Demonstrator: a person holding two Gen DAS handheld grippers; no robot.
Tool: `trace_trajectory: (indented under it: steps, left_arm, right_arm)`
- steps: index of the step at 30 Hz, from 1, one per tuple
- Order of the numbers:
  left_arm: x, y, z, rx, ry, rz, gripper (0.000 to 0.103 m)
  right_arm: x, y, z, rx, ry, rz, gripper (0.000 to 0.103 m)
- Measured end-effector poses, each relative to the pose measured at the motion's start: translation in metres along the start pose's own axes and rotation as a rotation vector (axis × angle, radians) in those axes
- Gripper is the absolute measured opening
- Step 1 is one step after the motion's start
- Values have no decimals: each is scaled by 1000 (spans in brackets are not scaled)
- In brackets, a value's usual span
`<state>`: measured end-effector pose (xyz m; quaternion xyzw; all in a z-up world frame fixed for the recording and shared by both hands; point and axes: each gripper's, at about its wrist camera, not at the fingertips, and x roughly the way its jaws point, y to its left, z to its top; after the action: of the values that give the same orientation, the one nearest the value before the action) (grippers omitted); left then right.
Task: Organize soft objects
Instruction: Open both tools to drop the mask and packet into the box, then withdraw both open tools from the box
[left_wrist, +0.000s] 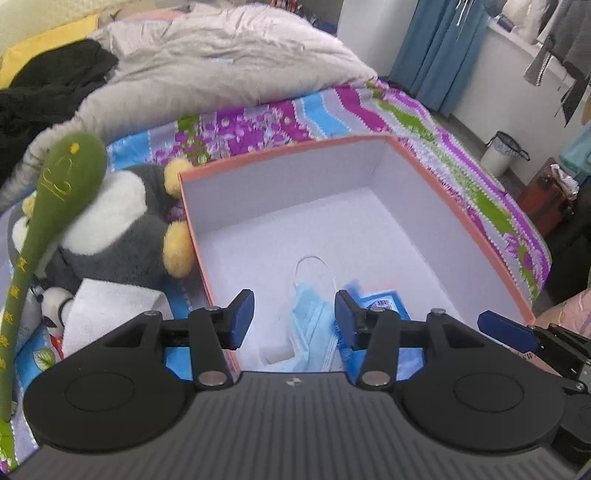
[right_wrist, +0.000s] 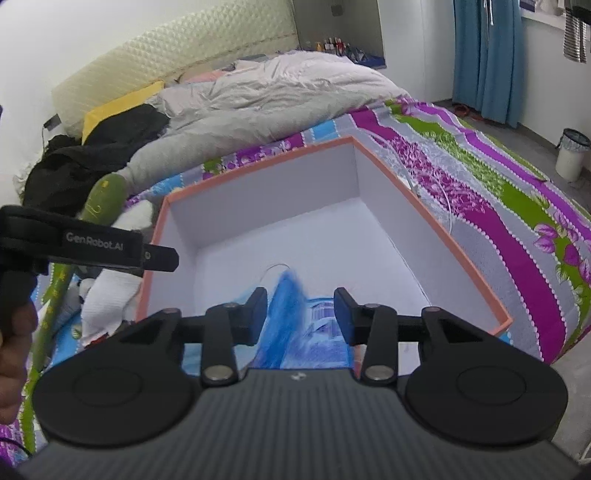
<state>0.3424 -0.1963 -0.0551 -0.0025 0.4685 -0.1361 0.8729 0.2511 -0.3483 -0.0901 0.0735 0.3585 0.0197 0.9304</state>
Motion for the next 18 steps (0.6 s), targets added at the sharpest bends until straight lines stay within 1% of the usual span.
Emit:
trace_trajectory:
  steps: [6, 12, 15, 18]
  left_arm:
    - [-38, 2, -6, 18, -88, -30, 54]
    - [-80, 14, -23, 10, -187, -57, 54]
    - [-98, 24, -32, -7, -229, -49, 54]
    - [-112, 34, -42, -24, -255, -46, 54]
  right_arm:
    - [-26, 16, 1, -21, -81, 52, 43]
    - [-53, 39, -4, -57, -158, 119, 43]
    - [-63, 48, -7, -71, -189, 141, 43]
    - [-68, 58, -11, -83, -208, 158, 43]
